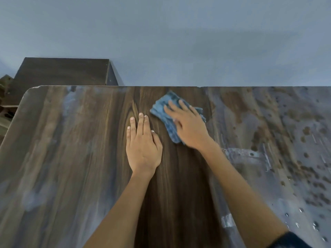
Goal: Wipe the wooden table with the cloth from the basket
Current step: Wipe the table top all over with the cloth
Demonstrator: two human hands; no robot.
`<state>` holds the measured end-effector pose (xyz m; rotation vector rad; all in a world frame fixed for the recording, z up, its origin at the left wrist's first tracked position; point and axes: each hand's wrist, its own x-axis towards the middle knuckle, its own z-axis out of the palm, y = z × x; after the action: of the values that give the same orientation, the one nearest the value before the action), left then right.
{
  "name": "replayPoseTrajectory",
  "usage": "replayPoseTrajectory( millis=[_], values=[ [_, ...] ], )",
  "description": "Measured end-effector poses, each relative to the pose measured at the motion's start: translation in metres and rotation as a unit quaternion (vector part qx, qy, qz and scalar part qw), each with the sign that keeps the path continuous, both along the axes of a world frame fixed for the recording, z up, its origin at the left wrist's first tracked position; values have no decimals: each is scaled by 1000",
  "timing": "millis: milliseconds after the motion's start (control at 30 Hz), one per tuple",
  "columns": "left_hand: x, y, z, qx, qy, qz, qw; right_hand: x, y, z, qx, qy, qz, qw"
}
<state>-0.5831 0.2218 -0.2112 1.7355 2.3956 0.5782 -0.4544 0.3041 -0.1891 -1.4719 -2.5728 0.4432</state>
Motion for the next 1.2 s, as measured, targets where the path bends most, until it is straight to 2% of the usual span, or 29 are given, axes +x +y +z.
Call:
replayPoseTrajectory(
  millis=[67,133,233,300,367,467,533,633,733,800,933,1067,1133,1200],
  values=[
    [0,0,0,0,-1,-1,1000,20,-35,-2,22,12,-22,999],
    [0,0,0,-1,-5,-2,1000,39,-48,-4,24,15,-105,994],
    [1,-1,0,-1,-10,-1,1000,40,-25,-5,21,-9,-245,969],
    [1,-1,1,-4,-11,-1,1000,27,-6,-2,28,-29,-277,960],
    [1,0,1,-4,-13,-2,1000,13,-4,-3,19,-22,-231,973],
    [1,1,1,-3,-15,-9,1000,8,-46,-3,6,10,-91,996],
    [0,2,0,-1,-14,-11,1000,19,-87,-4,13,-21,-47,999],
    [0,0,-1,8,-11,-9,1000,46,-125,-10,34,-56,-116,991],
    [0,0,0,12,-16,-12,1000,50,-107,-2,36,-44,-253,966],
    [0,0,3,12,-23,-15,1000,39,-81,3,1,-48,-283,958],
    [0,-5,5,17,-39,-18,999,19,-61,9,-5,-38,-218,975],
    [0,-19,5,19,-44,-36,998,20,-108,4,-17,-37,-83,996],
    [1,-31,4,14,-39,-47,998,29,-136,4,-19,-45,-79,996],
    [1,-42,3,13,-36,-54,998,42,-147,5,-27,-48,-125,991]
  ],
)
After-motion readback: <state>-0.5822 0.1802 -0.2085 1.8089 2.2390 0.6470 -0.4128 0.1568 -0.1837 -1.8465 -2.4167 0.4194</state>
